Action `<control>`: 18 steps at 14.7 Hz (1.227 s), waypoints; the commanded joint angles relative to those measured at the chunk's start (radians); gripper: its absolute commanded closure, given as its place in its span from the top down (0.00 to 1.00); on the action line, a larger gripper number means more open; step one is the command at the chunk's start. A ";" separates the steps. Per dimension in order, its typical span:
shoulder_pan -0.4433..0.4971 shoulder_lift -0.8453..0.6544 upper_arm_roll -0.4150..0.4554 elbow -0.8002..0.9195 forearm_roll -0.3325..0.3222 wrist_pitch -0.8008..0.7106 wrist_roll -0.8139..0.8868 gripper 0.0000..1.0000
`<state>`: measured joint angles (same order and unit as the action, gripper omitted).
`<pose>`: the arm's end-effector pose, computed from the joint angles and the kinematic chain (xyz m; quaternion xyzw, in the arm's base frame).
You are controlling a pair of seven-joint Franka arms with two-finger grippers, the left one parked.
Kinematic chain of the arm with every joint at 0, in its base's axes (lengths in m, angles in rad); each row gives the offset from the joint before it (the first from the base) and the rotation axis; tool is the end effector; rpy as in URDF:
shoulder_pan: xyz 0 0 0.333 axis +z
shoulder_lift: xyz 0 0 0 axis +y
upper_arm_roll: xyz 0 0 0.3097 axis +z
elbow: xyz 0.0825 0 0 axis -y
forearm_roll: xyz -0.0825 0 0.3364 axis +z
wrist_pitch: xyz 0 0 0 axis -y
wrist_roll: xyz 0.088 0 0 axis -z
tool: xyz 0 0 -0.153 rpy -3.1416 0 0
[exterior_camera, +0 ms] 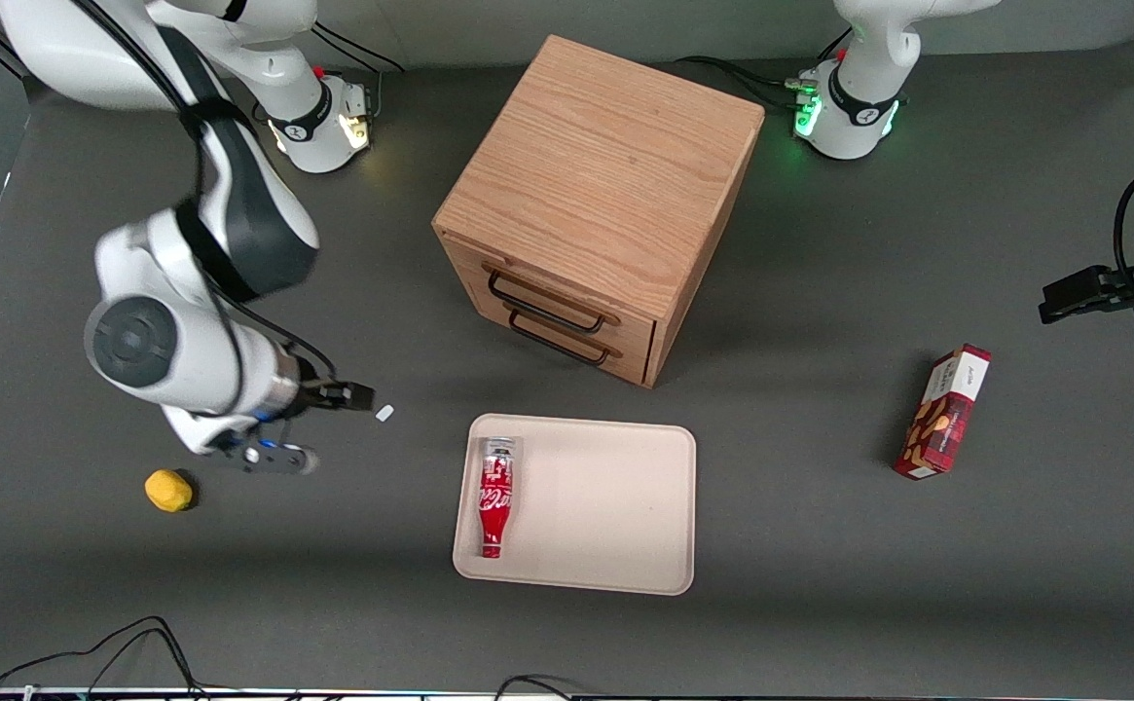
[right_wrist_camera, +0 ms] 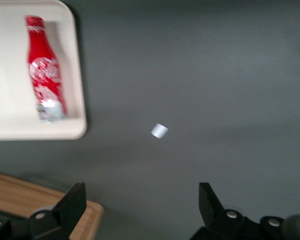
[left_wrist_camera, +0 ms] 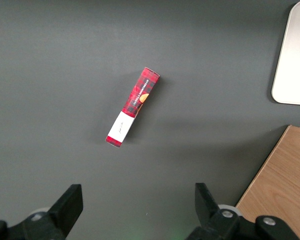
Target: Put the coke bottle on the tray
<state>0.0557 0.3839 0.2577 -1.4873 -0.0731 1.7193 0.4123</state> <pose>0.5804 0.1583 0.4099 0.9964 -0.0470 -0.0695 0.0129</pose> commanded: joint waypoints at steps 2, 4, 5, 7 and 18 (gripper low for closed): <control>-0.121 -0.229 0.015 -0.186 0.015 -0.085 -0.215 1.00; -0.197 -0.284 0.034 -0.185 0.019 -0.157 -0.317 1.00; -0.215 -0.299 0.038 -0.179 0.025 -0.185 -0.337 1.00; -0.258 -0.322 0.037 -0.166 0.082 -0.196 -0.334 1.00; 0.015 -0.319 -0.268 -0.070 0.110 -0.282 -0.343 1.00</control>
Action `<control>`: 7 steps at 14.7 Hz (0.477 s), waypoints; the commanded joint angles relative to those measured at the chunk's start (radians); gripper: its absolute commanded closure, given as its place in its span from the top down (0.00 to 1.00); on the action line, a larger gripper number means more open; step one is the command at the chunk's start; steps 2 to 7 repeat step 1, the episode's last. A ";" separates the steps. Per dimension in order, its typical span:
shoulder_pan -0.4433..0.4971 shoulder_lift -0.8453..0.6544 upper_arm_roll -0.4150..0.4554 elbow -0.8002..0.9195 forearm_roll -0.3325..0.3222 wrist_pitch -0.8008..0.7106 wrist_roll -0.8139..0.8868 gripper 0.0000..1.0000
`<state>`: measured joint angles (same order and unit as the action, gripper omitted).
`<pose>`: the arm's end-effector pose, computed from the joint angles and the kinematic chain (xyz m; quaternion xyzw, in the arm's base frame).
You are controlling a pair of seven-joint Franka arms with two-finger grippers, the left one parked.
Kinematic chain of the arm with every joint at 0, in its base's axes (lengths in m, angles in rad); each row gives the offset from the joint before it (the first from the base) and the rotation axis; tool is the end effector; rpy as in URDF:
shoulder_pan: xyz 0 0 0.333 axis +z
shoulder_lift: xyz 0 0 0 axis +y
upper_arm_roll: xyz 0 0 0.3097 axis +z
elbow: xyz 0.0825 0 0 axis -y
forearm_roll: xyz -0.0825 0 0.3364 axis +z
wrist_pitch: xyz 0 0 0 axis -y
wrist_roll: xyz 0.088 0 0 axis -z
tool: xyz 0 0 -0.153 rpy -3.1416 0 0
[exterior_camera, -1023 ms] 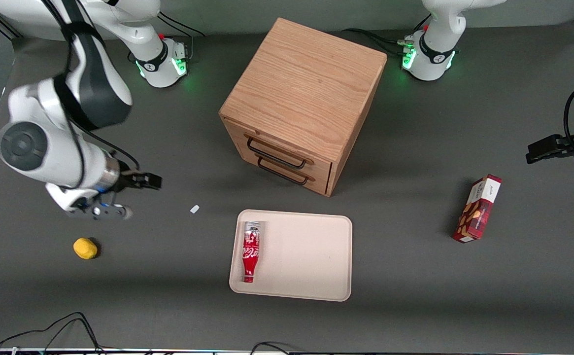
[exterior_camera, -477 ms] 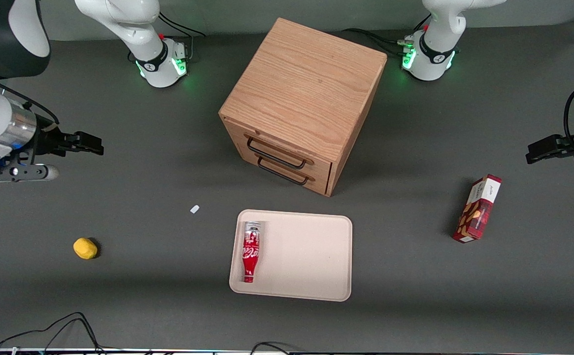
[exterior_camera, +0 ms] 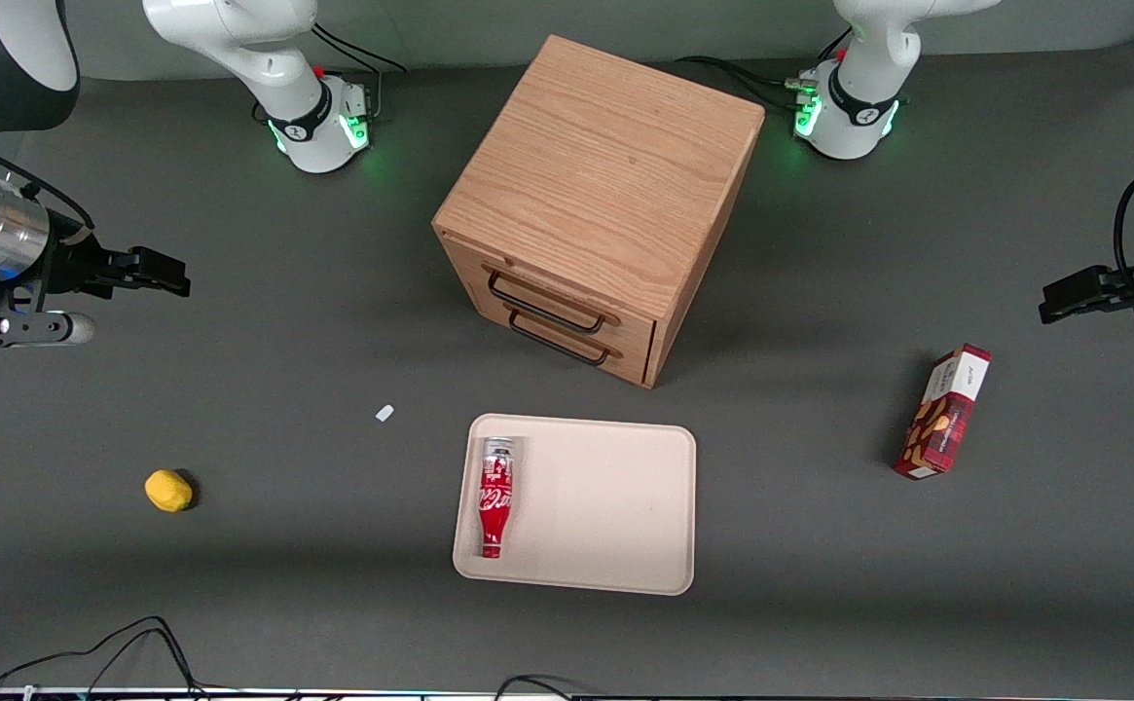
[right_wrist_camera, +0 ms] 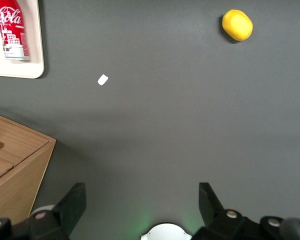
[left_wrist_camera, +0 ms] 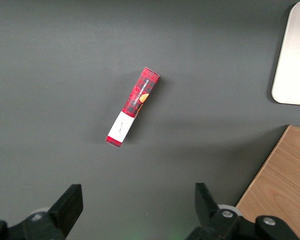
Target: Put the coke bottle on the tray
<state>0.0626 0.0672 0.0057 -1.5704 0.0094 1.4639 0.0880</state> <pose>0.5032 0.0359 0.5304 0.9962 -0.0097 -0.0869 0.0019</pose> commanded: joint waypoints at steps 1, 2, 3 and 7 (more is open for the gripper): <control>0.002 -0.003 -0.015 0.013 0.027 -0.028 -0.017 1.00; 0.002 -0.003 -0.015 0.013 0.027 -0.028 -0.017 1.00; 0.002 -0.003 -0.015 0.013 0.027 -0.028 -0.017 1.00; 0.002 -0.003 -0.015 0.013 0.027 -0.028 -0.017 1.00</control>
